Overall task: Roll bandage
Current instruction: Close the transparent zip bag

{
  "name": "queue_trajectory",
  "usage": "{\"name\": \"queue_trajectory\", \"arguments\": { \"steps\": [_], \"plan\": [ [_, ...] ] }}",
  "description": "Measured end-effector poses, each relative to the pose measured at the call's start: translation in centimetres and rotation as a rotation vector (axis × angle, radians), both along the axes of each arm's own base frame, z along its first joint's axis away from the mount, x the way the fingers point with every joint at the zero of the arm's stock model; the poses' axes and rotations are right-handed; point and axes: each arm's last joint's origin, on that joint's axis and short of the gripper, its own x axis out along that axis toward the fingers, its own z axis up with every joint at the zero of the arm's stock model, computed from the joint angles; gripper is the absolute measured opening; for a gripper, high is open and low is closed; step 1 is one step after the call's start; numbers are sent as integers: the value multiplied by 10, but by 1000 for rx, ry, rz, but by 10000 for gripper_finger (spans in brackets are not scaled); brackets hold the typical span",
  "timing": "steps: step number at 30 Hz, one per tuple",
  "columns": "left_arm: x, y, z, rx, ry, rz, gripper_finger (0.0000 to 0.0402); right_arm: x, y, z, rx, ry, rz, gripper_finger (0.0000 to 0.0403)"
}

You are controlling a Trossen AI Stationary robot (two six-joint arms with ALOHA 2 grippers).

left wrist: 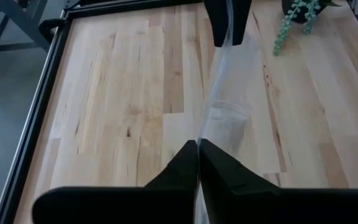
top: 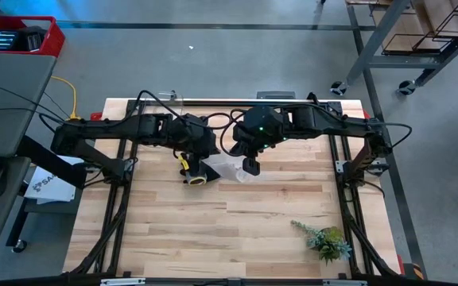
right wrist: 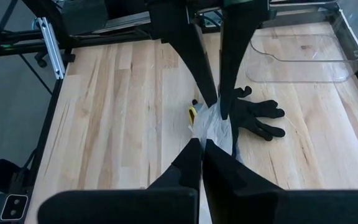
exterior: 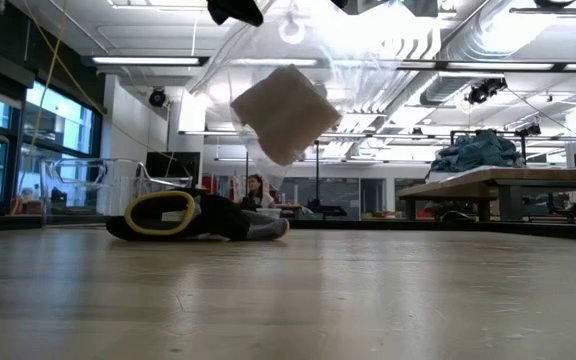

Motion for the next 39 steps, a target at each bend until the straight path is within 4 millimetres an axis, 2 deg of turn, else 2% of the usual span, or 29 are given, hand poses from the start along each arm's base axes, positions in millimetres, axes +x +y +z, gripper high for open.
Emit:
{"name": "queue_trajectory", "arguments": {
  "steps": [9,14,18,26,29,33,39],
  "plan": [
    [0,0,0,-18,-1,15,1,0,0,0,-6,-1,5,0],
    [0,-2,-1,-17,4,15,1,-1,-3,1,-40,-2,-59,4],
    [0,-1,0,38,4,60,1,-3,-9,3,-19,-6,-109,42],
    [0,-6,1,172,2,130,0,-8,-11,15,-20,-80,-140,180],
    [2,-8,3,180,-34,147,0,-9,-8,17,-59,-87,-99,216],
    [6,-13,9,134,-118,183,0,-7,-8,12,-55,-57,-103,227],
    [9,-18,14,88,-207,270,0,-4,-10,10,-56,-58,-182,213]
  ]
}}
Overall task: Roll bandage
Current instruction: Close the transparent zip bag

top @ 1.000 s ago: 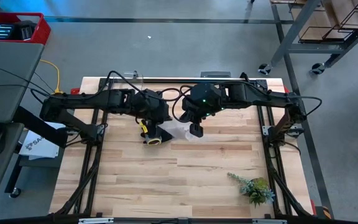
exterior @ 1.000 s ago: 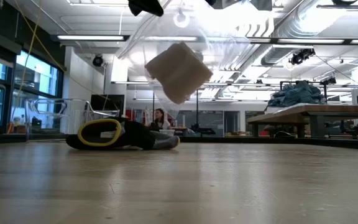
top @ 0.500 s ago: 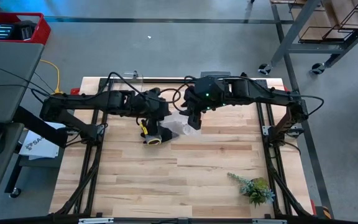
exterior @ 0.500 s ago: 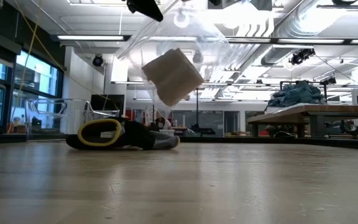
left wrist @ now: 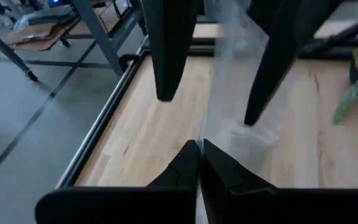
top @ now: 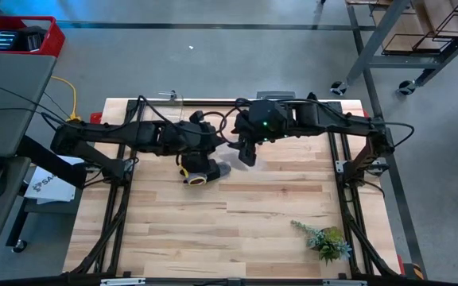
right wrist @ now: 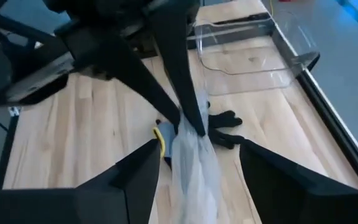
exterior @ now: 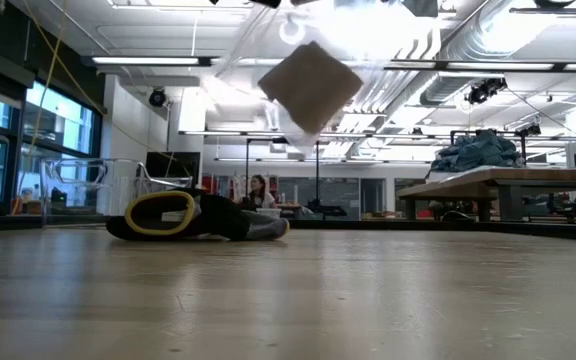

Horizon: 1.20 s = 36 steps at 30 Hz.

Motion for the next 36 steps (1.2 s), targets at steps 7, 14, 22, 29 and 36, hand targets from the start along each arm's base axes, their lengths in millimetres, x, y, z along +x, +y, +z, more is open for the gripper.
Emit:
{"name": "queue_trajectory", "arguments": {
  "steps": [7,14,22,29,36],
  "plan": [
    [2,-3,-1,-39,-26,26,0,3,1,4,51,-54,-5,187],
    [5,-3,4,-50,-93,41,0,0,0,0,52,-7,-51,145],
    [5,-3,3,-49,-84,41,0,2,-1,2,66,-41,-89,88],
    [4,-6,3,-48,-76,30,0,3,-1,2,65,-48,-88,83],
    [4,-6,3,-43,-81,36,0,3,-1,1,44,-38,-73,66]
  ]
}}
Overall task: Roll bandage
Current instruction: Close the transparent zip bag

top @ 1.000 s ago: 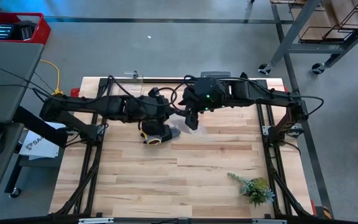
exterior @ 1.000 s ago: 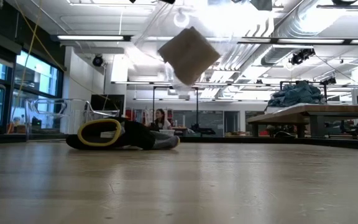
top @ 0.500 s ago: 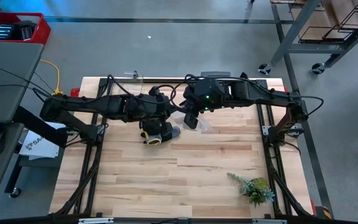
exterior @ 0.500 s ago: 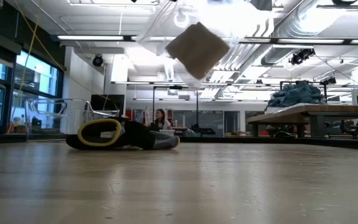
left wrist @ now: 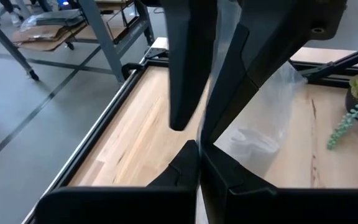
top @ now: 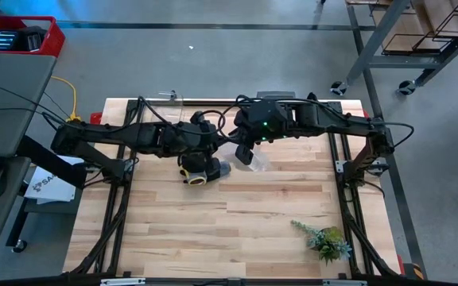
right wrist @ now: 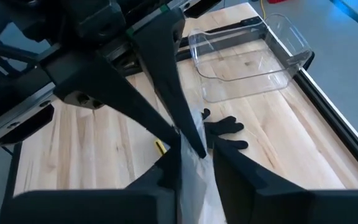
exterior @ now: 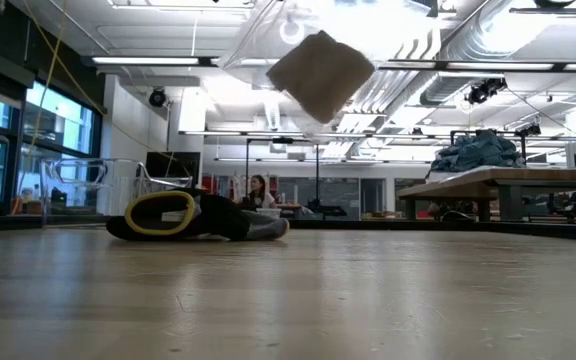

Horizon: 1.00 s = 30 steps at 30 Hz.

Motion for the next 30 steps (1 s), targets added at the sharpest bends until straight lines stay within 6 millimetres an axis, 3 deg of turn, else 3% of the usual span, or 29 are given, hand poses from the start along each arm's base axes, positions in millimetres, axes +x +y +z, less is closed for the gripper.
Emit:
{"name": "queue_trajectory", "arguments": {
  "steps": [6,18,30],
  "plan": [
    [-1,1,1,15,-4,25,0,0,-1,-1,-3,8,-1,7],
    [-3,0,-1,25,34,7,0,0,-1,-1,-4,3,-22,1],
    [-20,1,3,9,95,-2,0,-5,-2,4,-22,-3,-44,0]
  ]
}}
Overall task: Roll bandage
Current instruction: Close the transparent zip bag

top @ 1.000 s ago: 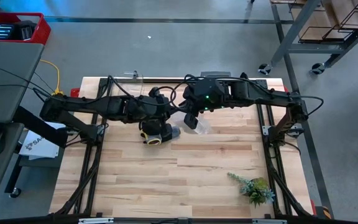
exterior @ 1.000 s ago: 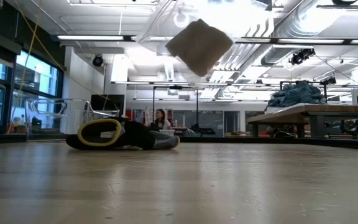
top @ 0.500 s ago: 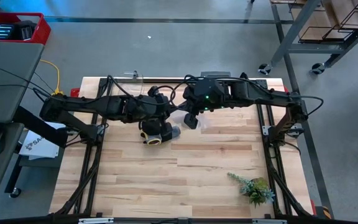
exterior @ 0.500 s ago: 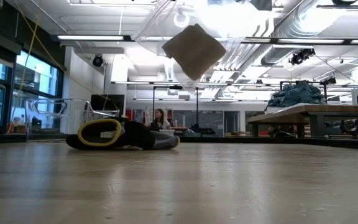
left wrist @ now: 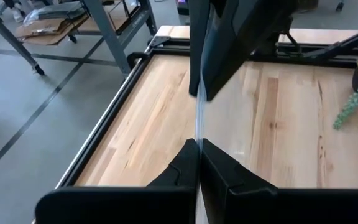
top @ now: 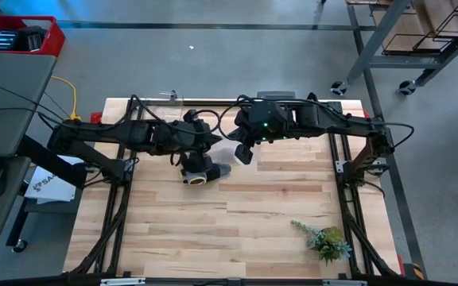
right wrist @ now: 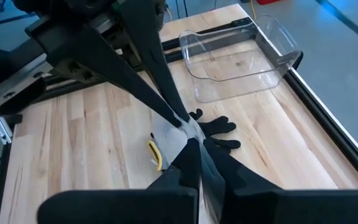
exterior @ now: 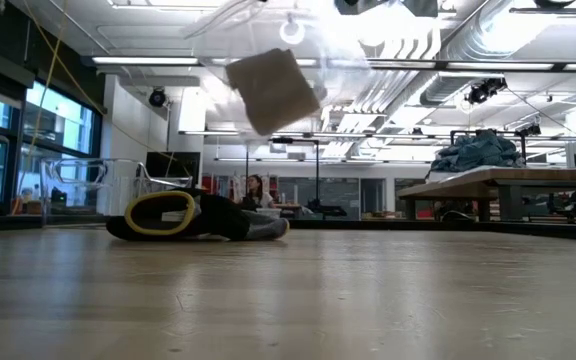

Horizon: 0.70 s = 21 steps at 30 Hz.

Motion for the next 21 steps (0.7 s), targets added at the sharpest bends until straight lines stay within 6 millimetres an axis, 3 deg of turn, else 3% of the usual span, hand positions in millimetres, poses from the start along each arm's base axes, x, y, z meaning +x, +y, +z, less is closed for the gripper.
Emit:
{"name": "queue_trajectory", "arguments": {
  "steps": [16,21],
  "plan": [
    [-12,-2,-7,-25,110,17,0,-7,-1,6,-12,-14,-17,0],
    [-19,-2,-18,-43,220,37,0,-18,-2,19,-31,-57,-46,1]
  ]
}}
